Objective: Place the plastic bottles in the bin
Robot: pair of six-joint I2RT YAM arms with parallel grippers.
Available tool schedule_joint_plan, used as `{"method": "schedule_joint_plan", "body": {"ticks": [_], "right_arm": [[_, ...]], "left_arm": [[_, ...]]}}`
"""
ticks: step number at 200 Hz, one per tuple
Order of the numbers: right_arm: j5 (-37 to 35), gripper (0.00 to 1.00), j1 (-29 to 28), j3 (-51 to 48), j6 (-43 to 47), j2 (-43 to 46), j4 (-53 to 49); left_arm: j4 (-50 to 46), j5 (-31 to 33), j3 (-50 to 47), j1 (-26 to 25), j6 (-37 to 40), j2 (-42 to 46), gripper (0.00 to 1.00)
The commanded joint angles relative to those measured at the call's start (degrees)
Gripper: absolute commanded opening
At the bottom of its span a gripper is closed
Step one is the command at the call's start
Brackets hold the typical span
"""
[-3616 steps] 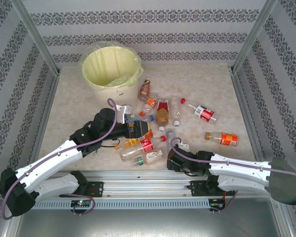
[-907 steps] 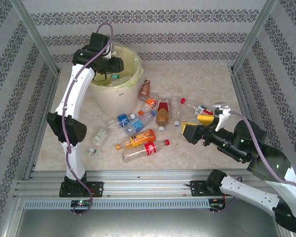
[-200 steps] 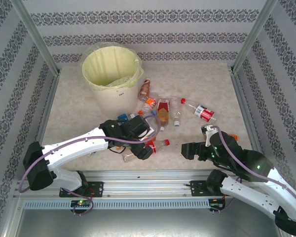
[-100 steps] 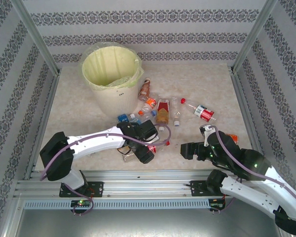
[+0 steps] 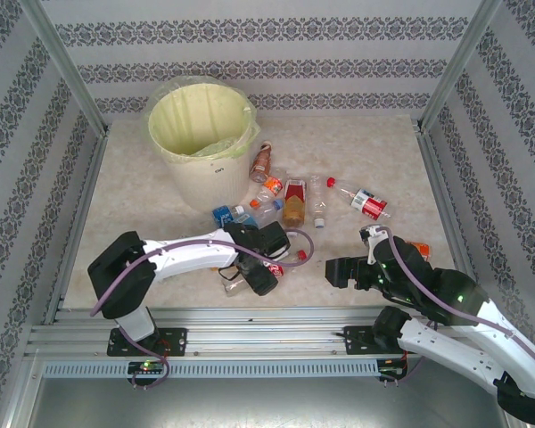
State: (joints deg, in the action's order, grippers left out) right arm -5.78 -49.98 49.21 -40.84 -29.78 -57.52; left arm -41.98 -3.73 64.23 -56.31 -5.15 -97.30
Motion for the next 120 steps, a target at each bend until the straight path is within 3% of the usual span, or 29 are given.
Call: {"method": "schedule_joint_plan", "body": {"ticks": [1, 71, 120], "right_arm": [[-0.9, 0.98, 0.3, -0.7, -0.7, 0.4, 0.4], [-1.3, 0.98, 0.3, -1.3, -1.2, 1.5, 0.3], [-2.1, 0.98, 0.3, 0.4, -0.7, 0.9, 0.4]], "left_arm": [[1.7, 1.6, -0.5, -0.9, 0.1, -1.5, 0.76], [2.6, -0.3, 0.2, -1.9, -0.7, -4.0, 0.74], [2.1, -1.3, 1.0, -2.0, -2.2, -2.4, 0.59]]}}
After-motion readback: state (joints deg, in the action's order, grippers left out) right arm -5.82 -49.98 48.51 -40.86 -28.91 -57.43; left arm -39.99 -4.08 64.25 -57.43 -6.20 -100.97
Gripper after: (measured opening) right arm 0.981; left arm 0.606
